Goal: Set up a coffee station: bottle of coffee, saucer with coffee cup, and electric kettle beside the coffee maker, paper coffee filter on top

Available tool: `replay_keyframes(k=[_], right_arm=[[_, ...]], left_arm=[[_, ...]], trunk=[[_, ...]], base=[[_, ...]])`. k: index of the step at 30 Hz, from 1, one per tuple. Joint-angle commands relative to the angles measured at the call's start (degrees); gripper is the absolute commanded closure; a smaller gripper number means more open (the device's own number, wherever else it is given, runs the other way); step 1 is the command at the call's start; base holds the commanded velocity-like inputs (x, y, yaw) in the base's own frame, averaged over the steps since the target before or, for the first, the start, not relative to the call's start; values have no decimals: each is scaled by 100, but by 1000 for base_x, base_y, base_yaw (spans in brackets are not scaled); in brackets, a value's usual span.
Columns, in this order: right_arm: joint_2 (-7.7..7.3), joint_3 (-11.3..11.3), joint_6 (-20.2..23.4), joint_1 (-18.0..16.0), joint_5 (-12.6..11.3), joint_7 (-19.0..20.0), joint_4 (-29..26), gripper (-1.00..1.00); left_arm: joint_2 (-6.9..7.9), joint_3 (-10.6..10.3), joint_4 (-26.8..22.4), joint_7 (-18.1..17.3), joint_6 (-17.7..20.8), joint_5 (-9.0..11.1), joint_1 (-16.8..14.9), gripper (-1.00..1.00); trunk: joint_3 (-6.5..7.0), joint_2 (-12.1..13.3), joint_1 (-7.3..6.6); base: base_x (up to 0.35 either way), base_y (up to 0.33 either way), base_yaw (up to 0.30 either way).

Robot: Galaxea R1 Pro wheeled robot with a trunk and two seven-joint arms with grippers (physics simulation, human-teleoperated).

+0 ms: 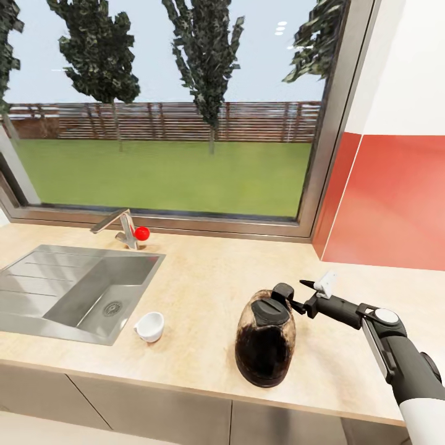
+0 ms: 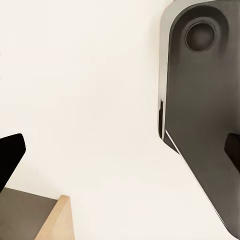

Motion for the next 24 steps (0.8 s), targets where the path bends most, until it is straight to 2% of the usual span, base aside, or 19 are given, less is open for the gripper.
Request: replay_keyframes(k=[1, 24], right_arm=[[3, -12, 45, -5, 22, 33, -10, -100], [3, -12, 46, -5, 28, 33, -9, -100]], left_arm=[[0, 26, 1, 17, 16, -58, -7, -100], [0, 26, 1, 17, 15, -58, -6, -100]], trunk=[[-11, -10, 3], [-11, -10, 3]], base=[[0, 2, 0], [0, 14, 0]])
